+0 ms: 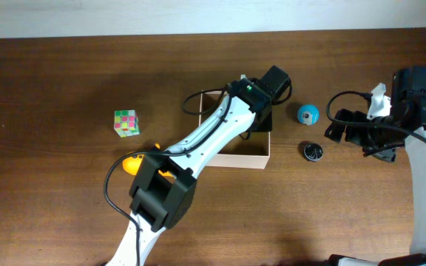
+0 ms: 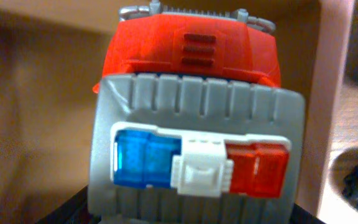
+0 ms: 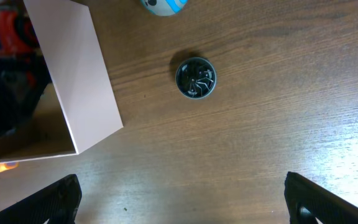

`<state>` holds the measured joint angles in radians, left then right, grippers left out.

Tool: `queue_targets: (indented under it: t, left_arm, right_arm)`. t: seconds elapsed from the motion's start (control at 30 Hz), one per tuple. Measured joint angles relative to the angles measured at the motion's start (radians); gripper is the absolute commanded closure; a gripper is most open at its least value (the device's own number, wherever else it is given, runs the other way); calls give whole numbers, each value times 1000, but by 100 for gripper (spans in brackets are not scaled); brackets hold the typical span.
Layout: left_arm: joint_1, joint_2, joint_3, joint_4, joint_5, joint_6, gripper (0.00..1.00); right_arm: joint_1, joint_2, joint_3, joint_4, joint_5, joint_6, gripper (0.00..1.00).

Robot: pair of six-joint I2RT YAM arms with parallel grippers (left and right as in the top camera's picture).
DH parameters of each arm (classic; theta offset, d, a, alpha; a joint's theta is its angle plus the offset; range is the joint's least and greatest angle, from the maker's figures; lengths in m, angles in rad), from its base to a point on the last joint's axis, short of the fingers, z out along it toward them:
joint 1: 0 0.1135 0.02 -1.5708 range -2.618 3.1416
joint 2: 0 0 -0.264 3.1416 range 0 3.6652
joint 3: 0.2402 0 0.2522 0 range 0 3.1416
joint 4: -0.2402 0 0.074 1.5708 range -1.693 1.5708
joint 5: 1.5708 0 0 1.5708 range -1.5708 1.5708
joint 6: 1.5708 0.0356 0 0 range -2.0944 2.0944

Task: Pack container
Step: 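Carry the truck with the left gripper and drop it into the box, then move the left gripper to the Rubik's cube and grasp it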

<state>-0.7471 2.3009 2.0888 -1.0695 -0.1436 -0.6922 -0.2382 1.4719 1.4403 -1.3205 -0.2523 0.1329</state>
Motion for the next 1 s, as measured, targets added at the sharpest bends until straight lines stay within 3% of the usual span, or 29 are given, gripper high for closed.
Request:
queue_targets:
  t: [0.03, 0.17, 0.33, 0.37, 0.67, 1.0]
  left_arm:
    - [0, 5, 0, 10, 6, -2, 67]
    - [0, 11, 0, 18, 22, -10, 43]
    - [0, 12, 0, 16, 46, -13, 3]
    - [0, 12, 0, 13, 50, -12, 1]
    - [3, 13, 19, -136, 87, -23, 1]
    - [78, -18, 194, -411, 27, 12, 1]
  right_arm:
    - [0, 0, 0, 0, 0, 0, 1]
    - [0, 0, 0, 0, 0, 0, 1]
    - [0, 0, 0, 0, 0, -1, 1]
    - [0, 0, 0, 0, 0, 0, 1]
    - [0, 0, 0, 0, -8, 0, 1]
    - [0, 0, 0, 0, -12, 0, 1]
